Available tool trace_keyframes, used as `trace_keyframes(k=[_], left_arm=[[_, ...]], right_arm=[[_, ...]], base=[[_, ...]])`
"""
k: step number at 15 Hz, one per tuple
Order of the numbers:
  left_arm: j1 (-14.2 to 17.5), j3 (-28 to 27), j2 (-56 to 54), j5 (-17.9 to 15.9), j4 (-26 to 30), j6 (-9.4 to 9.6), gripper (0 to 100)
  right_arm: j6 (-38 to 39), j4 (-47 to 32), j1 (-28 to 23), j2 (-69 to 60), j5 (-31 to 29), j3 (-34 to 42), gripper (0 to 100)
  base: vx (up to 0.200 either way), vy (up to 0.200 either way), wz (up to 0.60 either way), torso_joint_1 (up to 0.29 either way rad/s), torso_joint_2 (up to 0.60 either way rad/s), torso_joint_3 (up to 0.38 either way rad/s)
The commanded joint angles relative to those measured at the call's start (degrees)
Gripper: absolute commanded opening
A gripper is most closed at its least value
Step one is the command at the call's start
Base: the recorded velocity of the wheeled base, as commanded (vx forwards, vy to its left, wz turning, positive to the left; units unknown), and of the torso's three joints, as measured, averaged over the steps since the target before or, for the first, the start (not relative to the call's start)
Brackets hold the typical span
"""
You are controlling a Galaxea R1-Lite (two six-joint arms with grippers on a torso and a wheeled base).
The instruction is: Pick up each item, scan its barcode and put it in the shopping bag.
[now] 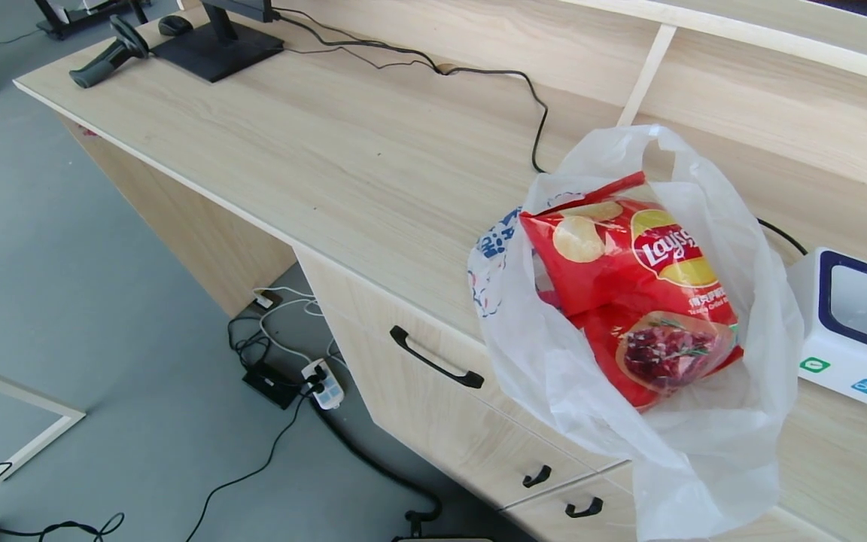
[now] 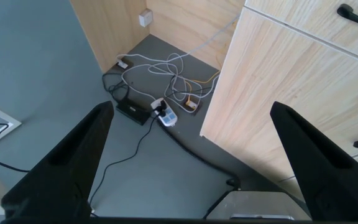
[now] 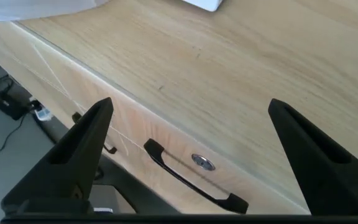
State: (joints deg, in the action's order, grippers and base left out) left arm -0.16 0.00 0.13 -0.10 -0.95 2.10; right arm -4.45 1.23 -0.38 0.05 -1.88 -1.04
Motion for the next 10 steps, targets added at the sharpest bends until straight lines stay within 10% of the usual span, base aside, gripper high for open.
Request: trace_keyframes(k=[1,10], left_arm=[[0.07,0.00,0.04,0.01,-0.02,-0.08,100],[0.07,0.00,0.04,0.01,-0.10,-0.25,100]], right_arm=[[0.49,1.49,0.03,0.04,-0.41,0.95,100],[5.50,-1.14,0.29,-0.05,-0.50,1.04,100]], base=[[0.000,0.000,0.00,0.000,0.00,0.000],[0.000,0.000,0.00,0.000,0.00,0.000]])
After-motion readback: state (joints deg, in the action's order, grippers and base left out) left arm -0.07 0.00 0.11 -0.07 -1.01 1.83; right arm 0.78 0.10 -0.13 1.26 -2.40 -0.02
